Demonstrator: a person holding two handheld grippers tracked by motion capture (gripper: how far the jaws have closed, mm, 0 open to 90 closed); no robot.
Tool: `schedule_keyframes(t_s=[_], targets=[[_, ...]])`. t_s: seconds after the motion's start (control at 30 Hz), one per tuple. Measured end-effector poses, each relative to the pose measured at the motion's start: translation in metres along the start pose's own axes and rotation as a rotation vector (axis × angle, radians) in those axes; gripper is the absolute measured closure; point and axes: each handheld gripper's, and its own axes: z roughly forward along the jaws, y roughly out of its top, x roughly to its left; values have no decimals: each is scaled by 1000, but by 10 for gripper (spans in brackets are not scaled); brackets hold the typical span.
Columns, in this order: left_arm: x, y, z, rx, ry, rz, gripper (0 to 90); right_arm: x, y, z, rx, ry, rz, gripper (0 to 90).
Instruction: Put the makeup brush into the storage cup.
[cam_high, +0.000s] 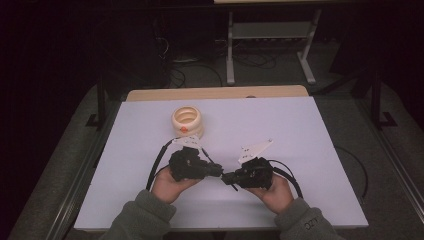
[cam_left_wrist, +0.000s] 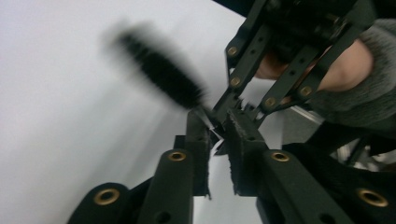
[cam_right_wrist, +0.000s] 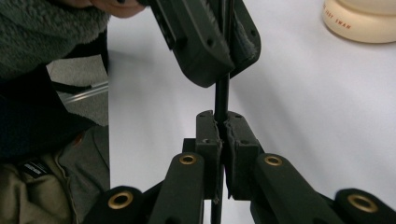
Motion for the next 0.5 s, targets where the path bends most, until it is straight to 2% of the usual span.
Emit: schedule_keyframes(t_s=[0.07, 0.1, 0.13, 0.17, 0.23, 0.4, 0.47, 0.5], targets=[[0, 0, 1, 9, -23, 0, 839, 2, 0, 3, 14, -4, -16, 838], [-1, 0, 3, 5, -21, 4, 848, 3, 0, 5, 19, -7, -26, 837], [-2, 0, 4, 9, -13, 8, 850, 2, -1, 7, 31, -17, -58, 836], [-3, 0, 4, 16, -10, 15, 852, 2, -1, 8, 34, -17, -63, 834], [-3, 0, 3, 17, -11, 16, 854, 3, -2, 8, 26, -10, -48, 813], [-5, 3, -1, 20, 4, 25, 854, 0, -5, 7, 19, -20, -16, 676], [-5, 3, -2, 21, 16, 36, 855, -1, -5, 6, 11, -19, -15, 641], [-5, 3, -3, 22, 18, 36, 855, -2, -6, 5, 15, -28, -31, 624]])
